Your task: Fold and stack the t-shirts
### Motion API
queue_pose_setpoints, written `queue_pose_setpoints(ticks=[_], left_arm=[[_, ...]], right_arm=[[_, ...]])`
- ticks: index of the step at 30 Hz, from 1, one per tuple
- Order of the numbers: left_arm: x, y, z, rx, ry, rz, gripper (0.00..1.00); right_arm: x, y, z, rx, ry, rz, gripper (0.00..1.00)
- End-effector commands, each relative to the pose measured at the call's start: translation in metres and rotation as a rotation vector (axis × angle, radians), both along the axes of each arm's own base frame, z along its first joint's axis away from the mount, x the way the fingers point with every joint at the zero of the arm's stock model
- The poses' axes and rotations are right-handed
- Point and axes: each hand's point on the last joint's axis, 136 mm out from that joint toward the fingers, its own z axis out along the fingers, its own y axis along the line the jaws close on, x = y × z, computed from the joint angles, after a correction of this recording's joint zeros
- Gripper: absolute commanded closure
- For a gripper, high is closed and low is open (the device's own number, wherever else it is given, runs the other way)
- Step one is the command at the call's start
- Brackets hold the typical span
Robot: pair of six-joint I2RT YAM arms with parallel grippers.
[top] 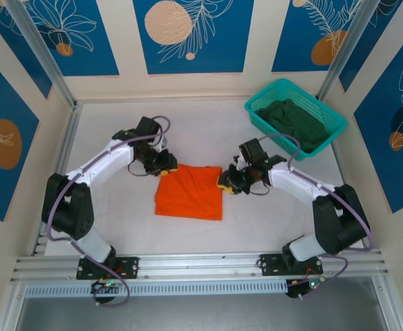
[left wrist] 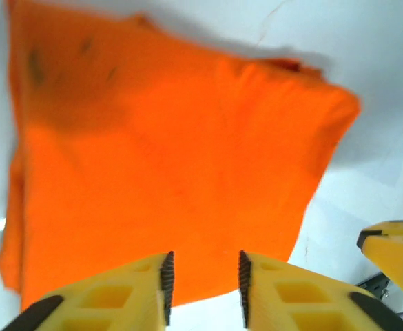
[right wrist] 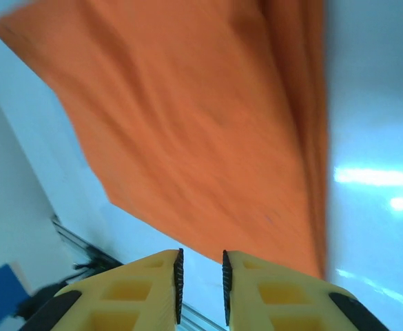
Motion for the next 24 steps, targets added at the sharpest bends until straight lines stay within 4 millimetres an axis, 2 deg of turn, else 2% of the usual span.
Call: queue_pose_setpoints(ticks=[1,4,8,10,15,20,24], left_arm=[[0.009,-0.001,-0.024,0.037,0.081,-0.052,0.73],[0.034,-0.003,-0.038,0.046,0.084,-0.060,0.75],[0.063,-0.002,-0.057,0.051,0.102,-0.051,0.76],[0.075,0.000,-0.071,0.049,0.116,-0.044,0.77],[0.091,0.022,-0.105,0.069,0.176,0.005,0.78],[0.093,0.037,-0.127,0.062,0.227,0.037,0.79],[0.097,0.040,-0.125,0.047,0.227,0.050,0.79]], right_arm=[[0.019,0.016,0.000,0.017,0.059,0.013,0.77],[0.044,0.024,-0.010,-0.002,0.081,0.014,0.78],[0.068,0.024,-0.034,-0.033,0.144,0.004,0.79],[0.076,0.018,-0.050,-0.052,0.188,-0.010,0.79],[0.087,-0.007,-0.082,-0.100,0.259,-0.065,0.80],[0.092,-0.016,-0.087,-0.109,0.257,-0.064,0.80],[0.096,-0.015,-0.079,-0.100,0.229,-0.054,0.78]])
